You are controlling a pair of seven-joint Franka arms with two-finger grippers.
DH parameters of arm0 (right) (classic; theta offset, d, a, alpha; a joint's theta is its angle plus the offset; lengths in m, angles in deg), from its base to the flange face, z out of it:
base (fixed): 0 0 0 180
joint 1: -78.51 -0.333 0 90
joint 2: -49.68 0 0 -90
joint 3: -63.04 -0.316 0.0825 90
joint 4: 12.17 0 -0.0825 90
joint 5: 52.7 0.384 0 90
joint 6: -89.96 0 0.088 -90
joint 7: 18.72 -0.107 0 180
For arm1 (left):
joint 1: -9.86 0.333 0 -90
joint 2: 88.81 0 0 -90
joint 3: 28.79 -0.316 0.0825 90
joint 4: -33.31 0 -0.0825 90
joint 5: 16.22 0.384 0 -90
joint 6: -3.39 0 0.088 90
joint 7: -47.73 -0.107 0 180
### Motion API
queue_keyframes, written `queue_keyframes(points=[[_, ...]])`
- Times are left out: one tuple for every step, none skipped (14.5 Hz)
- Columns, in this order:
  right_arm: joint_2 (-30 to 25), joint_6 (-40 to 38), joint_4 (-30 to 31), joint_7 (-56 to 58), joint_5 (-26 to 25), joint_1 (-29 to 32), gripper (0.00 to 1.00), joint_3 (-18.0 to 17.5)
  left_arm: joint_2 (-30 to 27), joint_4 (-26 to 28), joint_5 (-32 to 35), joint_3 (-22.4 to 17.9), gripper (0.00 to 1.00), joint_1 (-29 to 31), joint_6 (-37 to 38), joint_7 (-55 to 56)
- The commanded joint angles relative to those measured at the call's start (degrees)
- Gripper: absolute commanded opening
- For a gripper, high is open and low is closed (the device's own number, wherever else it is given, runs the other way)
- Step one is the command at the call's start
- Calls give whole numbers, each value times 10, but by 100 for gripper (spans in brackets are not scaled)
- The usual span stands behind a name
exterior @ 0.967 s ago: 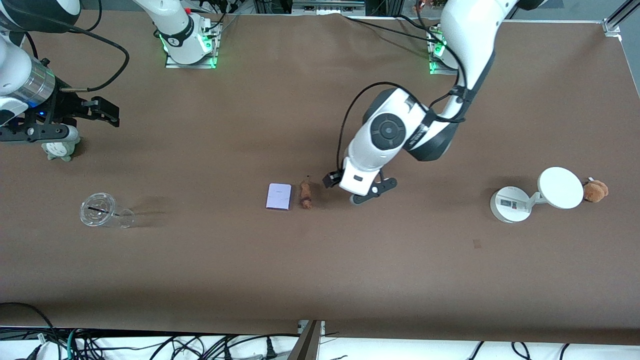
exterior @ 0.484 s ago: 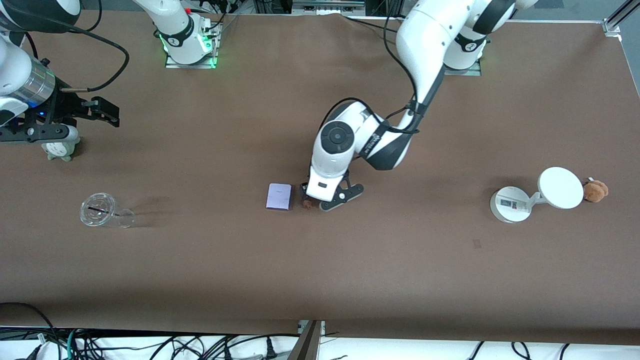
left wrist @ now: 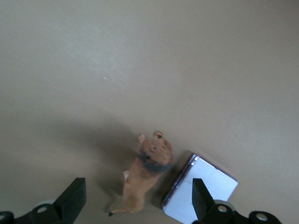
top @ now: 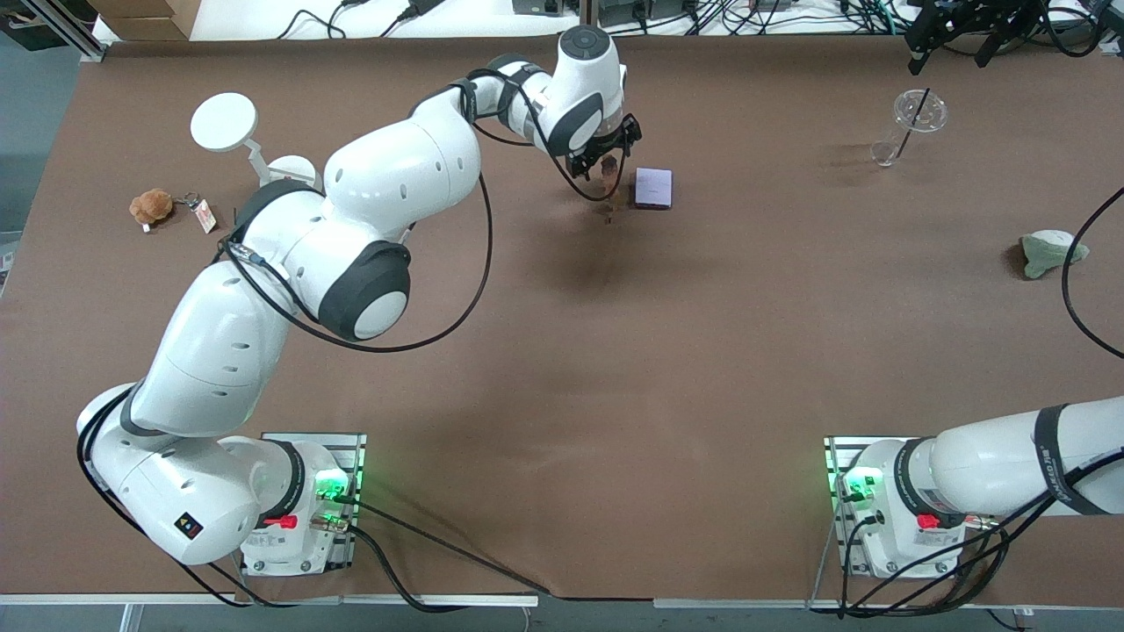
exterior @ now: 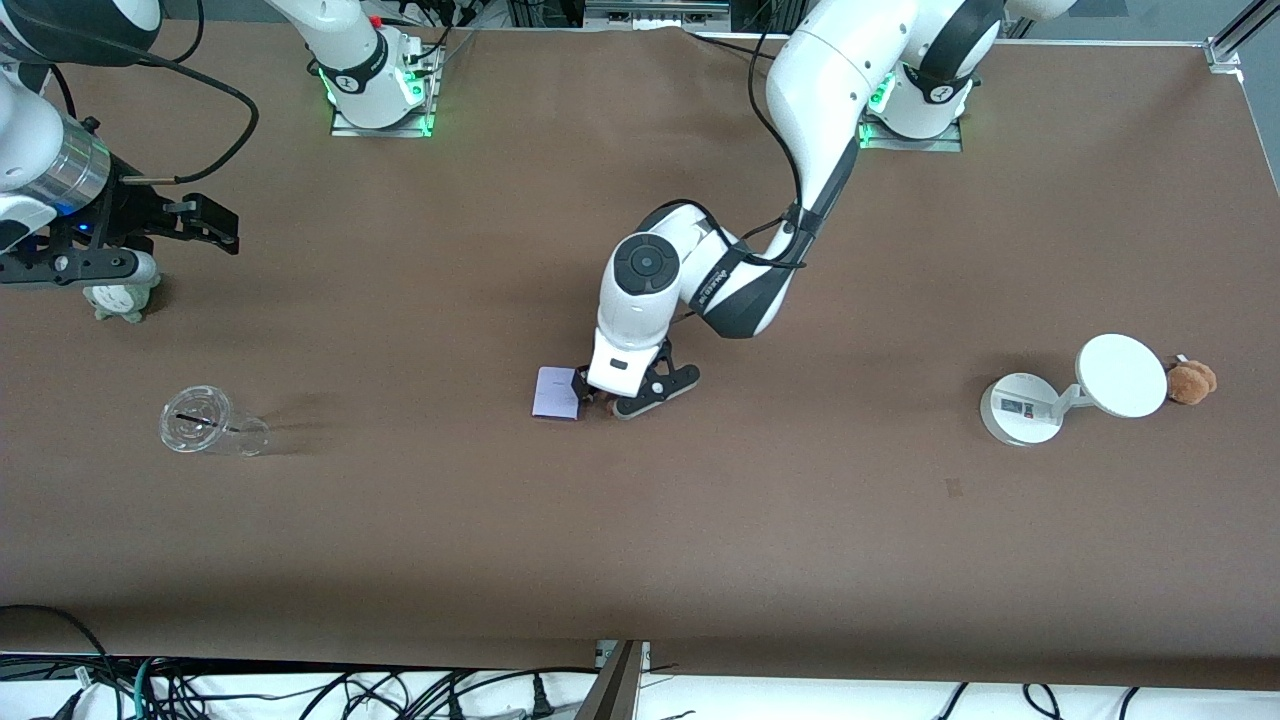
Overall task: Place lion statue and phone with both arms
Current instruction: 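Close the left gripper on the lion statue and lift it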
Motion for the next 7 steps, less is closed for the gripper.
queue_keyframes(points=[[4, -7, -11, 7, 3, 2, 100, 0, 37, -46, 5, -14, 100, -10, -7, 0], [3, -7, -11, 7, 3, 2, 100, 0, 39, -49, 5, -16, 100, -10, -8, -4], [3, -7, -11, 8, 3, 2, 100, 0, 39, -48, 5, -17, 100, -10, -16, -12], [4, -7, -11, 8, 3, 2, 100, 0, 39, -48, 5, -18, 100, -10, -19, -24], [4, -7, -11, 7, 3, 2, 100, 0, 41, -47, 5, -18, 100, -10, -19, -31], [4, -7, -11, 7, 3, 2, 100, 0, 43, -46, 6, -18, 100, -10, -19, -32], [3, -7, -11, 7, 3, 2, 100, 0, 45, -46, 7, -20, 100, -10, -19, -33]])
